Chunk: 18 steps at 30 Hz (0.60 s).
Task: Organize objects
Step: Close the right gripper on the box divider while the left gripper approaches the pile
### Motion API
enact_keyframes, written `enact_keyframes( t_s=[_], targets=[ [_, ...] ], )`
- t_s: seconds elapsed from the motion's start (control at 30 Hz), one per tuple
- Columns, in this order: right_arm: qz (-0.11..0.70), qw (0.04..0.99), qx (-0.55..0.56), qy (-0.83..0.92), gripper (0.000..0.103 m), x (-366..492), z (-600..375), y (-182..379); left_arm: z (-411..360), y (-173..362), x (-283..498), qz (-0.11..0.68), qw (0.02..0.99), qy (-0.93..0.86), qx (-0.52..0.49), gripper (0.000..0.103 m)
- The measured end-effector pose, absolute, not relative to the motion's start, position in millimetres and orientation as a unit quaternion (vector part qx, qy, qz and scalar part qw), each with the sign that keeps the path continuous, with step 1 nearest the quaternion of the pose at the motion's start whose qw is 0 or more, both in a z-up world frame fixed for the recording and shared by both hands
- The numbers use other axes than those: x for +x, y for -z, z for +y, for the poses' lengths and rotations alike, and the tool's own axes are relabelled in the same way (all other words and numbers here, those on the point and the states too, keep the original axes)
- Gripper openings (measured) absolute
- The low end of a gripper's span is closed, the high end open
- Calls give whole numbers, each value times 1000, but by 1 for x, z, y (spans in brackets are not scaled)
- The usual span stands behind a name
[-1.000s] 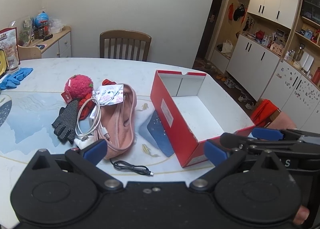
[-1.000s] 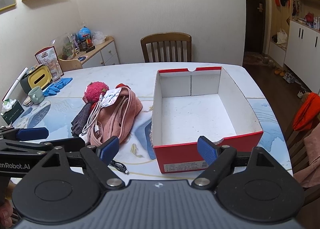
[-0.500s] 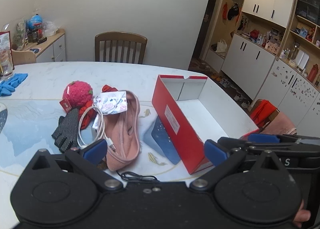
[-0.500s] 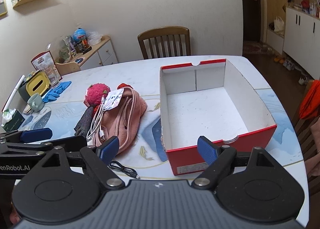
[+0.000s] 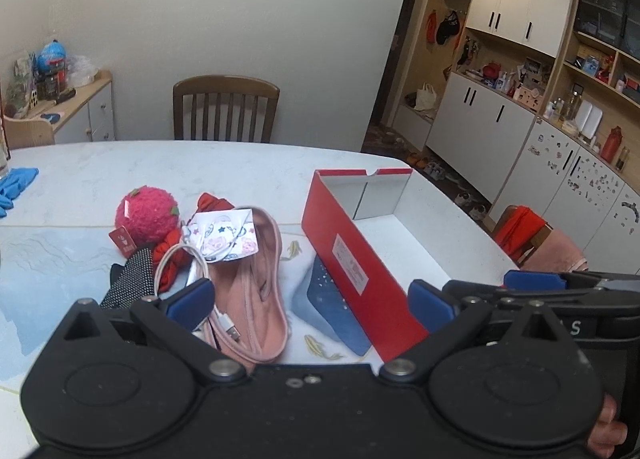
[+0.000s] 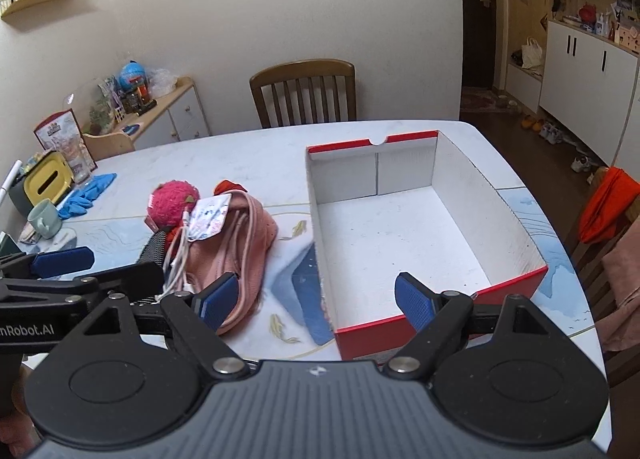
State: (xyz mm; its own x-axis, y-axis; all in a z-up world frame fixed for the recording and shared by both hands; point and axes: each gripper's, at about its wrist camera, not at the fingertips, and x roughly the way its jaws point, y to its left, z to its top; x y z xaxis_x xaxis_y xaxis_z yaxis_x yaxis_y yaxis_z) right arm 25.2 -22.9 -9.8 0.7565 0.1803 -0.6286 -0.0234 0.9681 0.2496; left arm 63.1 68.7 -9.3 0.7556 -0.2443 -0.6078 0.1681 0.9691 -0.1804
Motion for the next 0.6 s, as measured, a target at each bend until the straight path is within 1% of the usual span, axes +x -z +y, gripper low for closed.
enact_keyframes(
  t_s=[0.2,0.37,0.47,0.5,0.6],
  targets=[
    [361,924,103,-73,85,46,-39,21,51,19,80,346,931,97,-65,101],
    [363,923,96,-83,85,69,-75,28,30,20,91,346,933,72,-68,100],
    [360,926,87,-77,82,85,-102,32,21,21,97,344,936,42,-68,100],
    [361,926,82,-70,78,92,-112,34,19,22,99,343,936,31,-68,100],
    [369,926,64,-55,73,112,-141,42,17,24,102,343,937,-1,-68,100]
  ],
)
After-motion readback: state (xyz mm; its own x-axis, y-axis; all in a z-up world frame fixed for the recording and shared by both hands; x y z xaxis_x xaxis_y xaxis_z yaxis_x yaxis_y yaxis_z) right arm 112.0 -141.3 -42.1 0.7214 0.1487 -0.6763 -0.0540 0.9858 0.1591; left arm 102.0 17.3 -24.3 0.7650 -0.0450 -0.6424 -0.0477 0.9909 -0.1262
